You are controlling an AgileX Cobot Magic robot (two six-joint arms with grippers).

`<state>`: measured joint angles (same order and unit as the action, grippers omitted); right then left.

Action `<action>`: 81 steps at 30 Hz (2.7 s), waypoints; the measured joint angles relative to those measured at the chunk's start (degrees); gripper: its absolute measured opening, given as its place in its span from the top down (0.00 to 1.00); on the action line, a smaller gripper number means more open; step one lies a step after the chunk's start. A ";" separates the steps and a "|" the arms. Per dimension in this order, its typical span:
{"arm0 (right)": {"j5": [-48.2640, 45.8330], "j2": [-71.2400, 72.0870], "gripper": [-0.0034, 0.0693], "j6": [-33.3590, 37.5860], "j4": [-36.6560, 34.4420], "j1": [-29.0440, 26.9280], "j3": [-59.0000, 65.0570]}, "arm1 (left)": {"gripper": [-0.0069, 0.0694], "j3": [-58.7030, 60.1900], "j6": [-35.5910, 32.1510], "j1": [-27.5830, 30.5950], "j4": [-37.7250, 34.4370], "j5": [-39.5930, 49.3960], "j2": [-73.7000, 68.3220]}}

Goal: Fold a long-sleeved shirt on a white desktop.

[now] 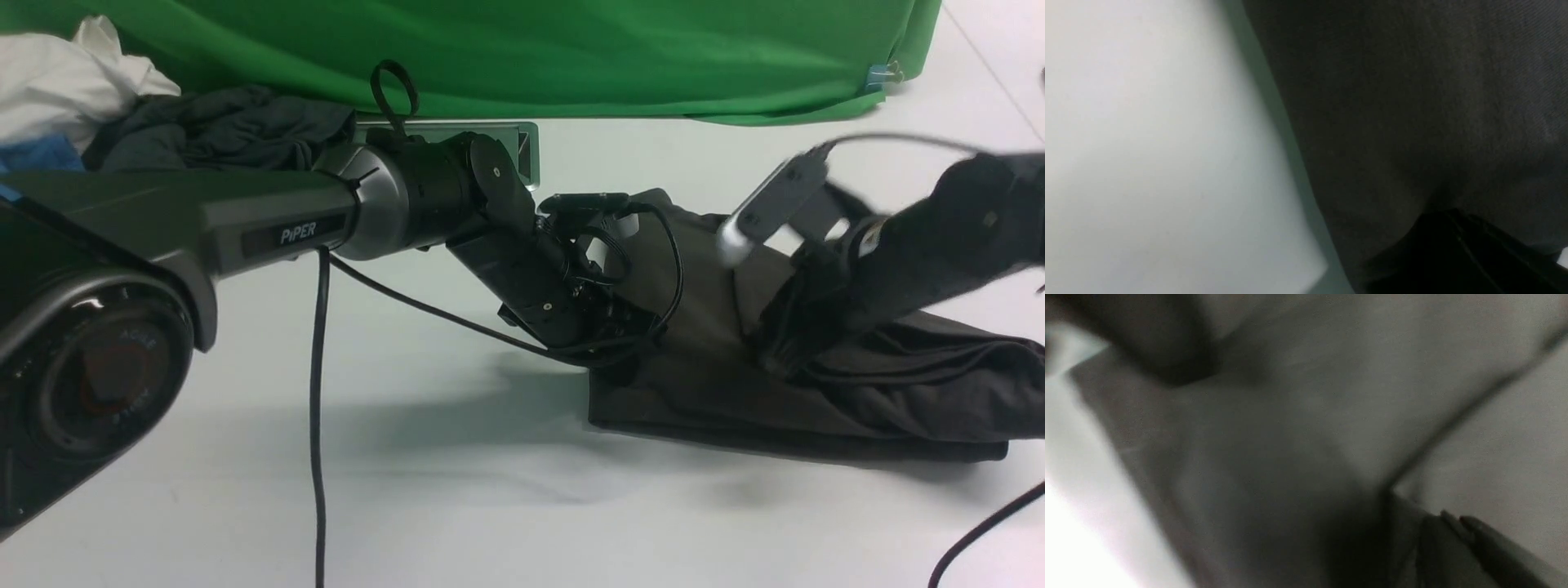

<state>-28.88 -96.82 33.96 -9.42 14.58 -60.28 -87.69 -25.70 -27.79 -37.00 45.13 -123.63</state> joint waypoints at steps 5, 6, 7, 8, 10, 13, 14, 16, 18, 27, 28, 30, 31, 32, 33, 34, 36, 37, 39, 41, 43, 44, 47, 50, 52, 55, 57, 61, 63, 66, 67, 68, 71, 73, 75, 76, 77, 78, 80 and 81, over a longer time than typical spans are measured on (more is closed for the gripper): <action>-0.23 0.11 0.90 0.00 0.19 -7.21 -2.57 | 0.89 0.00 0.00 0.00 0.00 0.00 0.00; -0.23 0.11 0.90 0.00 0.28 -8.56 -3.06 | 0.89 0.00 0.00 0.00 0.00 0.00 0.00; -0.23 0.11 0.90 0.00 0.28 -10.27 -3.65 | 0.89 0.00 0.00 0.00 0.00 0.00 0.04; -0.23 0.11 0.90 0.00 0.34 -11.92 -4.28 | 0.89 0.00 0.00 0.00 0.00 0.00 0.04; 0.79 -0.14 0.90 0.21 0.40 -15.08 -5.22 | 0.89 0.00 -0.07 0.00 0.00 0.00 0.04; 3.05 -0.79 0.90 0.39 0.45 -17.41 -5.67 | 0.89 0.00 -0.02 0.00 0.00 0.00 0.04; 4.05 -1.40 0.90 0.51 0.45 -18.50 -5.71 | 0.89 0.00 -0.02 0.00 0.00 0.00 0.04; 5.10 -2.17 0.90 0.71 0.66 -19.60 -5.71 | 0.89 0.00 -0.02 0.00 0.00 0.00 0.04; 5.93 -2.54 0.88 0.71 1.25 -20.19 -5.71 | 0.89 0.00 -0.02 0.00 0.00 0.12 0.04; 4.70 -1.12 0.59 -9.53 2.35 -21.42 -14.66 | 0.89 0.00 -0.02 0.00 0.29 1.27 0.04; 3.26 -0.52 0.57 -10.32 2.06 -21.42 -15.67 | 0.89 0.00 -0.02 0.00 0.35 1.41 0.04; -0.06 1.08 0.54 -12.23 0.95 -21.42 -17.43 | 0.89 0.00 -0.02 0.00 0.86 2.15 0.04; -2.15 2.23 0.54 -13.16 -0.21 -21.42 -18.09 | 0.89 0.00 -0.02 0.00 1.00 2.51 0.04; -4.84 3.87 0.54 -13.72 -2.28 -21.42 -18.24 | 0.89 0.00 0.08 0.00 1.39 3.03 0.10; -5.93 4.74 0.54 -13.81 -3.88 -21.42 -18.08 | 0.89 0.00 0.26 0.00 1.52 3.40 0.11; -6.47 5.14 0.54 -13.81 -4.67 -21.36 -17.85 | 0.89 0.00 0.27 0.00 1.69 3.60 0.11; -8.53 6.80 0.55 -13.27 -8.44 -20.52 -14.72 | 0.89 0.00 1.61 0.00 2.94 4.81 0.17; -8.79 7.16 0.56 -13.15 -9.48 -19.62 -12.73 | 0.89 0.00 2.52 0.00 3.57 5.16 0.25; -8.81 7.25 0.58 -13.04 -10.56 -16.93 -7.95 | 0.89 0.45 4.23 0.00 4.64 5.78 0.82; -7.71 6.80 0.60 -13.04 -10.91 -13.45 -2.73 | 0.89 2.34 5.43 0.00 5.02 5.55 1.93; -5.80 6.50 0.61 -12.93 -11.29 -9.71 1.69 | 0.89 5.68 7.04 0.53 5.16 4.03 3.57; -5.17 6.44 0.61 -12.86 -11.33 -8.58 3.32 | 0.89 7.33 7.86 0.80 5.08 3.07 4.38; -3.24 6.28 0.61 -12.80 -11.42 -6.36 5.23 | 0.88 12.88 9.45 2.12 4.25 -0.17 7.02; -0.97 6.26 0.61 -12.86 -11.52 -4.60 5.83 | 0.88 20.85 10.63 5.79 2.55 -3.34 11.48; -0.29 6.26 0.61 -13.00 -11.59 -3.98 5.83 | 0.88 24.34 11.37 8.35 2.41 -4.58 13.25; 0.29 6.26 0.61 -13.01 -11.70 -3.00 5.83 | 0.88 27.76 12.13 12.93 2.19 -5.65 15.31; 1.25 6.26 0.61 -13.01 -12.15 -2.43 5.83 | 0.88 29.20 11.25 17.93 1.08 -5.43 16.38; 2.22 6.26 0.61 -13.24 -12.65 -2.43 5.83 | 0.88 29.76 7.93 21.84 -0.76 -5.06 16.71; 2.39 6.26 0.61 -13.41 -12.75 -2.43 5.83 | 0.88 29.82 5.98 22.83 -1.17 -5.07 16.92; 2.39 6.61 0.61 -13.48 -12.85 -2.43 5.83 | 0.88 30.32 4.73 22.83 0.13 -5.66 18.26; 2.39 6.97 0.61 -13.48 -12.85 -2.43 5.83 | 0.88 30.43 4.73 22.83 0.82 -5.72 18.88; 2.39 7.64 0.61 -13.48 -12.79 -2.43 5.83 | 0.88 30.45 4.73 22.83 1.64 -5.72 19.69; 2.28 10.48 0.61 -12.96 -12.79 -2.43 5.38 | 0.88 29.68 5.12 22.92 5.36 -4.84 24.87; 2.06 12.40 0.61 -12.90 -12.74 -2.43 4.59 | 0.88 28.19 5.71 22.92 7.56 -3.16 28.47; 0.92 15.10 0.61 -12.80 -12.74 -2.43 3.26 | 0.88 25.24 6.77 22.92 11.00 0.15 34.55; 0.53 15.48 0.61 -12.80 -12.74 -2.43 3.18 | 0.88 24.83 6.92 22.92 11.30 0.73 35.11; -1.49 16.59 0.61 -12.80 -12.79 -2.38 2.72 | 0.88 24.00 8.03 22.92 13.31 2.75 39.79; -3.06 16.89 0.61 -12.52 -12.79 -2.05 2.72 | 0.88 24.17 8.71 22.92 14.94 3.69 44.34; -5.61 16.85 0.61 -11.73 -12.79 -1.42 2.80 | 0.88 25.26 9.61 22.92 16.06 4.02 48.34; -7.41 16.48 0.62 -11.44 -12.79 -0.74 2.86 | 0.88 26.76 10.20 22.92 16.67 3.60 50.97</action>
<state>-36.29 -80.34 22.52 -22.21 13.85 -57.42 -60.93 -15.50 -4.88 -20.34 48.74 -72.65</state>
